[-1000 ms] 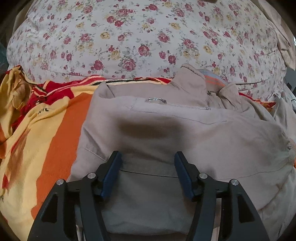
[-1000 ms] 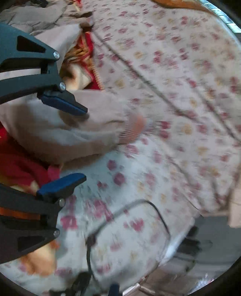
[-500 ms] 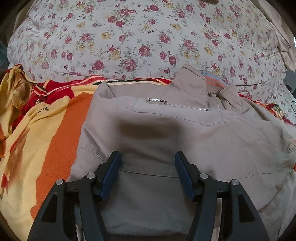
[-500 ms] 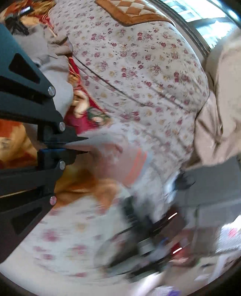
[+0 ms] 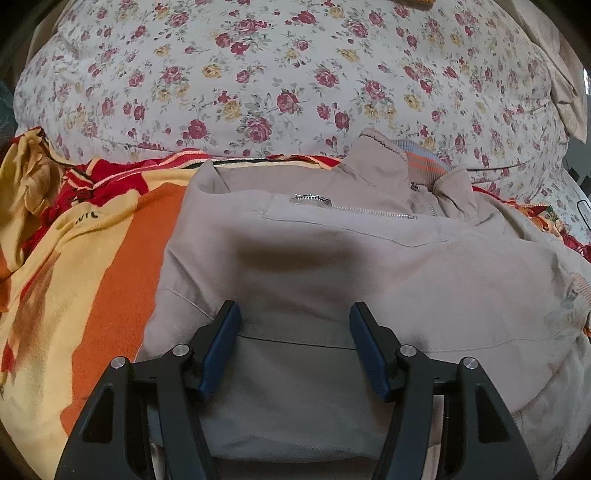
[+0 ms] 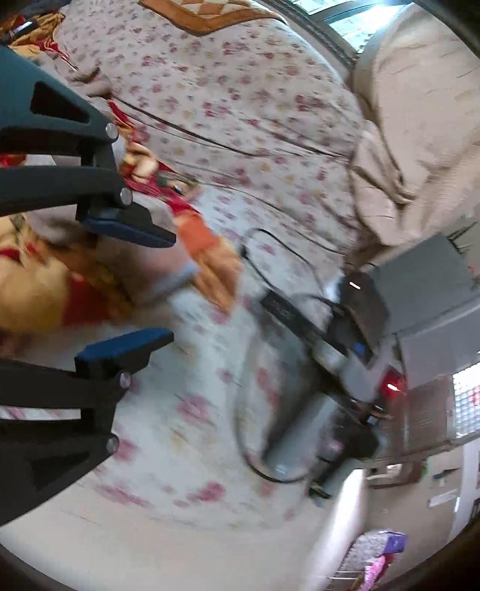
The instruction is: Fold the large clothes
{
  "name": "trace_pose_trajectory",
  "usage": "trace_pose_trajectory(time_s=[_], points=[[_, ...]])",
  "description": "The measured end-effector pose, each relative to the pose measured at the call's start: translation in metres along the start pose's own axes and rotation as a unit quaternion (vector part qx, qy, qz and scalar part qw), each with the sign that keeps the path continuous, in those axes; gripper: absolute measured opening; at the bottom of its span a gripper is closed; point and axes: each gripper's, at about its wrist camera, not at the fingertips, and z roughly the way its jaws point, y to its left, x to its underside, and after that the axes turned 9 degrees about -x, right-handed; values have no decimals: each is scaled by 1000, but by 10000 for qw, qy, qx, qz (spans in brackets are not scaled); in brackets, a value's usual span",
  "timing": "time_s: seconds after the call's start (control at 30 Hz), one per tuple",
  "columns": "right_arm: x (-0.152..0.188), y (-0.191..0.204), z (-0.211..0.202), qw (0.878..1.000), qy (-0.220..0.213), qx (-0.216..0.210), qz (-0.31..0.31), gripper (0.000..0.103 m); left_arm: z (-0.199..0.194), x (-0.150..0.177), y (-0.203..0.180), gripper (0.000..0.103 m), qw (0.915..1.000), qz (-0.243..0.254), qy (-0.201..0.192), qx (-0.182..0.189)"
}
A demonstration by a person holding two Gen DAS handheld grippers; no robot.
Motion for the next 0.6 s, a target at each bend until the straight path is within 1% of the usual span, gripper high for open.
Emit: trace_pose_trajectory(time_s=[0.03,0.07,0.13,0.2,0.23,0.27,0.33,0.37,0.4,0.43,0.47,0.53,0.6], points=[[-6,-5,3,9999,56,-113,-73,49,0,0,0,55,10000,10,-3,-3],[-11,-9,13,9991,249,-251,-219,49,0,0,0,55,10000,19,-6,-13],[-13,-13,29,9964,556,-325,-552,49,0,0,0,55,10000,23,-15,-11],[-15,-11,48,9920,790,-442,-885,49,0,0,1,55,10000,22,-21,-2],[-15,-12,52,9902,855,-531,-973,49,0,0,1,55,10000,26,-20,-5],[-17,-11,64,9866,1019,-685,-1078,49,0,0,0,56,10000,28,-23,-10],[-15,-11,76,9821,1250,-749,-1196,48,0,0,0,56,10000,35,-21,-18],[-13,-9,84,9783,1392,-895,-1243,41,0,0,1,56,10000,43,-22,-21],[-11,-6,90,9733,1552,-1088,-1291,30,0,0,1,56,10000,47,-25,-26],[-9,-1,95,9692,1685,-1147,-1383,22,1,0,1,56,10000,52,-26,-18],[-6,2,96,9678,1753,-1034,-1482,5,1,0,2,56,10000,50,-26,-11],[-10,2,84,9717,1547,-968,-1502,4,1,0,1,56,10000,53,-30,-14],[-23,3,58,9781,1138,-863,-1515,4,1,1,1,56,10000,49,-29,-10]])
